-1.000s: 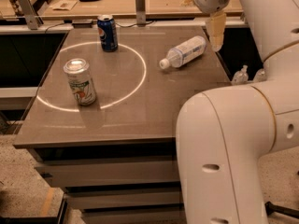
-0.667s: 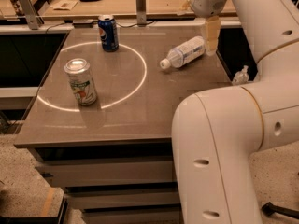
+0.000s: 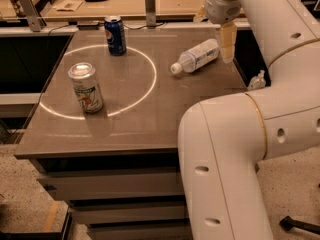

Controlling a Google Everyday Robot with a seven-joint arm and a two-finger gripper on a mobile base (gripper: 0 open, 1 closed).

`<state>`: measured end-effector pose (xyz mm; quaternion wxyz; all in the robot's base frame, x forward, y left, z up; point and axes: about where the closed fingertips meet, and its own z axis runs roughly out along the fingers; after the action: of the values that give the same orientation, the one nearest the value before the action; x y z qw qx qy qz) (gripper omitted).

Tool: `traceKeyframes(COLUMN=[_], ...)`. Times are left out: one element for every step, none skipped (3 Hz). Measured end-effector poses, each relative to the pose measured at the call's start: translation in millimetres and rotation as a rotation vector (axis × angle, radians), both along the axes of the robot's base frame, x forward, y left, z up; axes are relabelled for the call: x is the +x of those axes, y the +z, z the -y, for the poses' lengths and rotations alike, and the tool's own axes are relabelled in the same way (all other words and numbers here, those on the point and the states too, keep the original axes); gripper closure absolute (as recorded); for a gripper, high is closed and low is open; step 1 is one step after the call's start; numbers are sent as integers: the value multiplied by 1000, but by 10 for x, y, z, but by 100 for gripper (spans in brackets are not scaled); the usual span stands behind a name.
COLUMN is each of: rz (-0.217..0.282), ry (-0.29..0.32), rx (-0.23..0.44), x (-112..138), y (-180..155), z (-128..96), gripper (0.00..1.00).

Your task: Place blue plastic bottle upright

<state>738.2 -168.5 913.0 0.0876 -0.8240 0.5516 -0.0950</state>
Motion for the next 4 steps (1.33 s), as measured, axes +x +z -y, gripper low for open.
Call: traceKeyframes(rz=[-7, 29, 52, 47], ry=[38, 37, 38, 98], rx=[-49, -41, -36, 3], x=[33, 141, 222, 198], y=[-30, -37, -56, -66], z=[-33, -48, -69, -184], gripper=[0, 0, 0, 0])
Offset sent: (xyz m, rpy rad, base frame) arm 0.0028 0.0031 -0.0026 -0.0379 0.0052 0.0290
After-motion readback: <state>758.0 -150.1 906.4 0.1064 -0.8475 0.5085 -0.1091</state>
